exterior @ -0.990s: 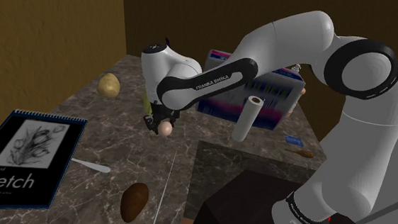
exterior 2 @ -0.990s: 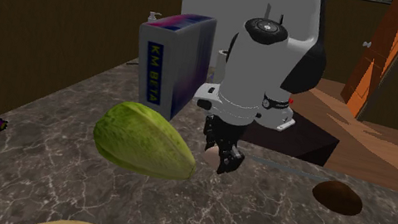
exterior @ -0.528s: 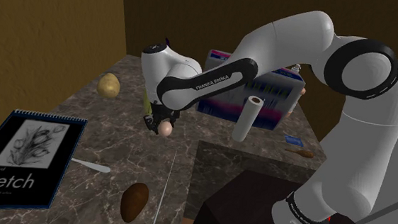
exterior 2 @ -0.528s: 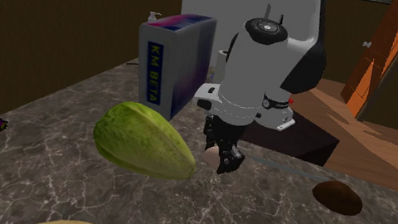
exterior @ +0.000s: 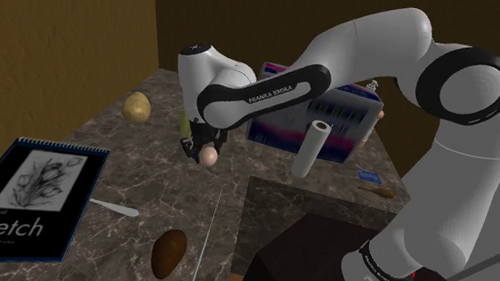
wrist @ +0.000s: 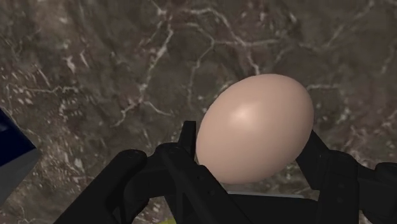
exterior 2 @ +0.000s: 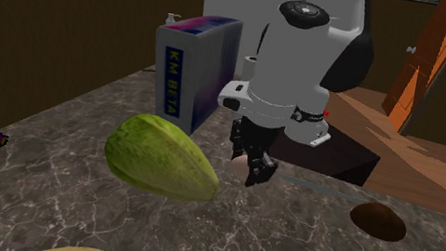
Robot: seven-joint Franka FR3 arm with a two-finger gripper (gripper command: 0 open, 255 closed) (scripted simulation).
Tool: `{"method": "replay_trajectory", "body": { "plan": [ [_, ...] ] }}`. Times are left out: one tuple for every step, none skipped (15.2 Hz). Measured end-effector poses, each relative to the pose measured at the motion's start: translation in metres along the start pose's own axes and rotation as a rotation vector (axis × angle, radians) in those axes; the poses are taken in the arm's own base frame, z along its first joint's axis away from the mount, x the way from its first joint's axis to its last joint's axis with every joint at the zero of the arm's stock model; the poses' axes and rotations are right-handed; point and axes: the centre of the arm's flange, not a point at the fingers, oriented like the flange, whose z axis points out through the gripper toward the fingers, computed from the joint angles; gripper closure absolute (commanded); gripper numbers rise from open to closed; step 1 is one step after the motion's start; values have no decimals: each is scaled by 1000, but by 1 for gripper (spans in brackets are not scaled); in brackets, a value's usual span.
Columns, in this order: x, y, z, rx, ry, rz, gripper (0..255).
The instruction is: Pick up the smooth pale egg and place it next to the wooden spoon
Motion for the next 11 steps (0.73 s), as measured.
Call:
{"method": "replay_trajectory", "body": {
  "plan": [
    [0, 1, -5, 0, 0, 0, 255],
    [0, 2, -10, 0, 0, 0, 255],
    [1, 2, -16, 0, 0, 0, 255],
    [0, 3, -21, 0, 0, 0, 255],
    [-1, 4, -26, 0, 0, 0, 255],
    [-1, 5, -31, 0, 0, 0, 255],
    [-1, 6, -36, 0, 0, 0, 255],
    [-1, 6, -41, 0, 0, 0, 255],
    [-2, 7, -47, 0, 0, 0, 255],
    [-1, 9, -51, 0, 0, 0, 255],
    [0, 10, -57, 0, 0, 0, 255]
  ]
}}
